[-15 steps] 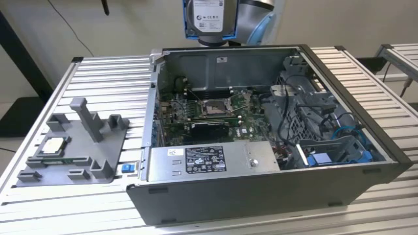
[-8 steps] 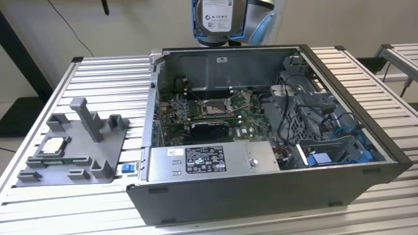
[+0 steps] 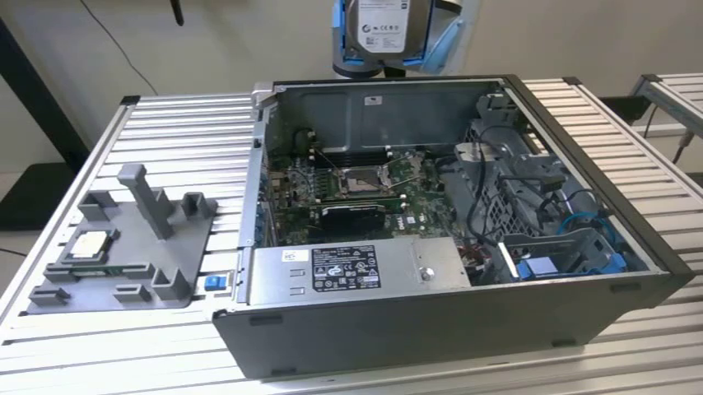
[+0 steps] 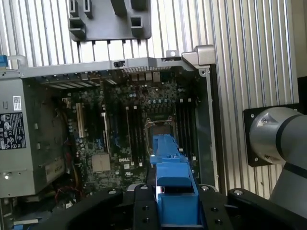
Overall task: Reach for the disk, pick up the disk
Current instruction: 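Pick up the disk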
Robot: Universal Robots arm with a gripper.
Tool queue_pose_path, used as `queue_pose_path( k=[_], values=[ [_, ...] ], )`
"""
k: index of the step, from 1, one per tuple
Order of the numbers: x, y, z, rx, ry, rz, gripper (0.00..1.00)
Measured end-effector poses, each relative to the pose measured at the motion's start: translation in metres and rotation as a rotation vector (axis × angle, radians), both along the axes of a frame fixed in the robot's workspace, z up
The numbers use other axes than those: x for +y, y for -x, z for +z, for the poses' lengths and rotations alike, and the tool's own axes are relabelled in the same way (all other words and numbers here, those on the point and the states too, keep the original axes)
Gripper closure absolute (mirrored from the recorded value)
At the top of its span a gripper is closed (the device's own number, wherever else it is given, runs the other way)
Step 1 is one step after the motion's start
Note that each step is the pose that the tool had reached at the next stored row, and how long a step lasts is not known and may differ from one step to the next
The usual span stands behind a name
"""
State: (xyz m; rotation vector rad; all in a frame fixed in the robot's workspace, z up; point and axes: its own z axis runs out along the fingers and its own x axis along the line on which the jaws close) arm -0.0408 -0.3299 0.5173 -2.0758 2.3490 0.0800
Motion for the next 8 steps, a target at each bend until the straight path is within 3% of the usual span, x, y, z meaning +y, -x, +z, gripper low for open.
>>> queue_pose_path(
  k=[8],
  values=[
    [0.0, -0.019, 0.0, 0.0, -0.0002, 0.0, 1.0]
  ],
)
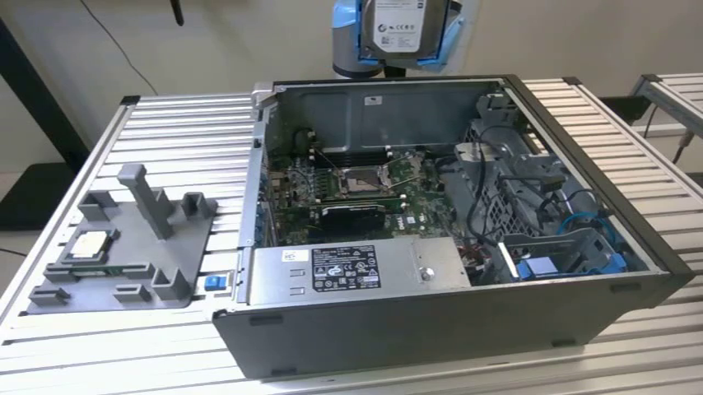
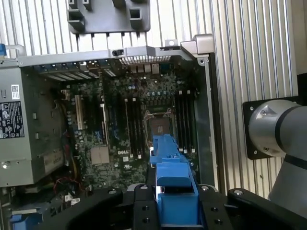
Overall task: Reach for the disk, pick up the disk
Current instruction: 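Pick up the disk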
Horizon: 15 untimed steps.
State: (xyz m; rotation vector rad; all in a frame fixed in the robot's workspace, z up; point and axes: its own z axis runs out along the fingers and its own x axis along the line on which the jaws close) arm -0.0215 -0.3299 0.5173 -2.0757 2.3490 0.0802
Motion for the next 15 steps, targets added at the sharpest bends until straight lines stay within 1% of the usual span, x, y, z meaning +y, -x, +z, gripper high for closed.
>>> queue_pose_path(
  k=[15],
  values=[
    [0.0, -0.036, 0.0, 0.0001, -0.0002, 0.0, 1.0]
  ],
)
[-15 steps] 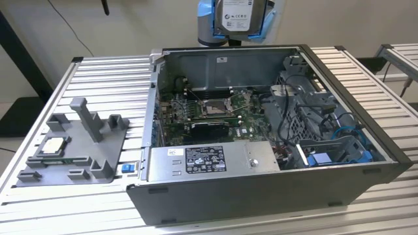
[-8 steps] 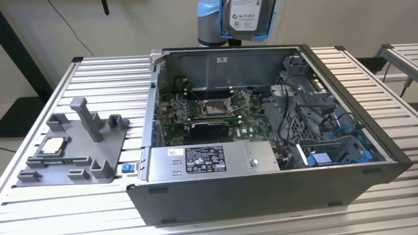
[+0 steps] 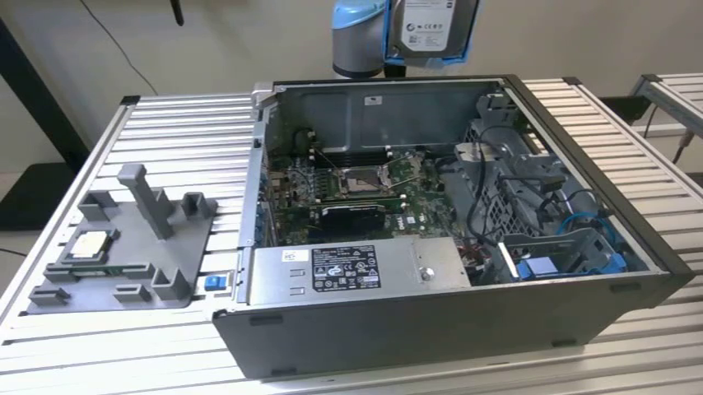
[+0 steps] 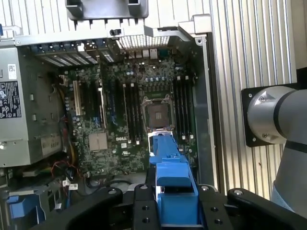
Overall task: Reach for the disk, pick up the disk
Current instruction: 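Pick up the disk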
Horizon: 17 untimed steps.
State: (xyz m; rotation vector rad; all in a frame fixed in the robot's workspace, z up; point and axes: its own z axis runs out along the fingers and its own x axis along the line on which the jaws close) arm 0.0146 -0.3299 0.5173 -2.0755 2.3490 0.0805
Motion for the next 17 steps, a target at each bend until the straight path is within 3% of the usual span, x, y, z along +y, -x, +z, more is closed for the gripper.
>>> queue_pose_path(
  k=[17],
  values=[
    [0.0, -0.043, 0.0, -0.0001, -0.0002, 0.0, 1.0]
  ],
)
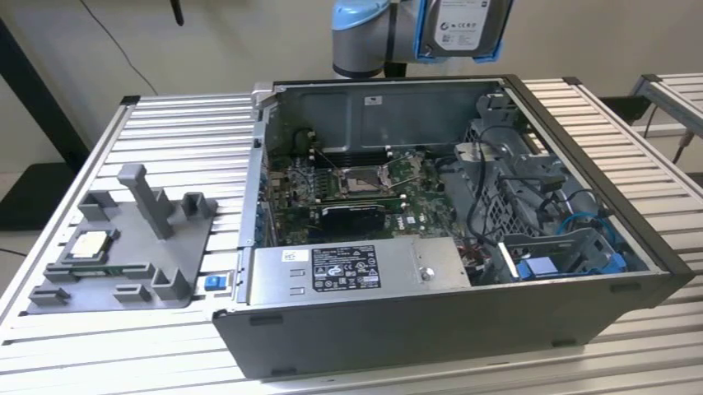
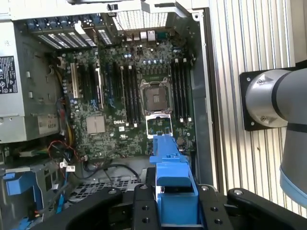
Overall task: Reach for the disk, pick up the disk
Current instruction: 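Pick up the disk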
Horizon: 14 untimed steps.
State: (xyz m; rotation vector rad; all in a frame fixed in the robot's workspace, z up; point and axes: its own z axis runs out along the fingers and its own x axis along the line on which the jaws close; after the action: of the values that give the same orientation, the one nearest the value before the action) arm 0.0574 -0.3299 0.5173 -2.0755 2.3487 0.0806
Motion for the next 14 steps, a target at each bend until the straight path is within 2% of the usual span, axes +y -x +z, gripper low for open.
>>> queue_pose_path(
  k=[5, 14],
  values=[
    [0.0001, -0.0087, -0.0001, 0.0, -0.0002, 0.0, 1.0],
    [0.0, -0.0096, 0.0, 0.0, -0.0001, 0.0, 1.0]
  ],
)
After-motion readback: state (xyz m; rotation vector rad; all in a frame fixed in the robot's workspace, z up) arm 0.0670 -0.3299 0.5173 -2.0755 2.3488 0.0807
